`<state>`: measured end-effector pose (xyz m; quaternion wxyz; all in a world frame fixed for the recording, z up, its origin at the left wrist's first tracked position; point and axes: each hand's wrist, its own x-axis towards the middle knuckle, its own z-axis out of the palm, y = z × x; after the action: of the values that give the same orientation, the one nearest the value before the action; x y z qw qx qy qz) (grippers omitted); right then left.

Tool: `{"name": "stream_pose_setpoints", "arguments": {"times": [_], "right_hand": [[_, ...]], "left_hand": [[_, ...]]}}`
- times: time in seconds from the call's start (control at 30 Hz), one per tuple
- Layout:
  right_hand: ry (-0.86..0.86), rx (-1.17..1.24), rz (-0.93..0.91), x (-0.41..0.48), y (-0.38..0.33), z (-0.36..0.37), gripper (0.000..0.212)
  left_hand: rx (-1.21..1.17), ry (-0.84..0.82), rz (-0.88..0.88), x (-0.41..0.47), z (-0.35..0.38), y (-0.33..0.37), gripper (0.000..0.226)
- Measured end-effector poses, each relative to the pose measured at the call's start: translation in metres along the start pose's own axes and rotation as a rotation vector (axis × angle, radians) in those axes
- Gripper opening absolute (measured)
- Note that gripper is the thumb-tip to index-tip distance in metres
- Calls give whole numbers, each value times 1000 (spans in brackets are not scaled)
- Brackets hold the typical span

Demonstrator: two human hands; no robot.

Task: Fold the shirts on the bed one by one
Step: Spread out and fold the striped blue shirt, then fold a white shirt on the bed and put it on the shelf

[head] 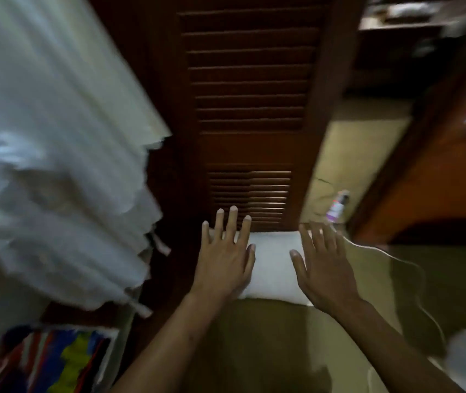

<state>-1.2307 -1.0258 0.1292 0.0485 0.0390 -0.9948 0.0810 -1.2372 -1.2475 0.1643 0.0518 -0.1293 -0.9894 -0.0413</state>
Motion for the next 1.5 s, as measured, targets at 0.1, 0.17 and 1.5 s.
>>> {"name": "stream_pose_setpoints", "arguments": {"times": [0.1,0.17,1.5], "right_hand": [[36,-3,232,-54,84,-22,70],[84,-23,367,-98,136,-36,70],[379,-421,2133,-863,588,-199,65]], "left_hand": [[-45,34,273,33,6,96,62],[-84,32,458,46,8,167,59],[-472,-244,2195,-370,56,1158,59]]}}
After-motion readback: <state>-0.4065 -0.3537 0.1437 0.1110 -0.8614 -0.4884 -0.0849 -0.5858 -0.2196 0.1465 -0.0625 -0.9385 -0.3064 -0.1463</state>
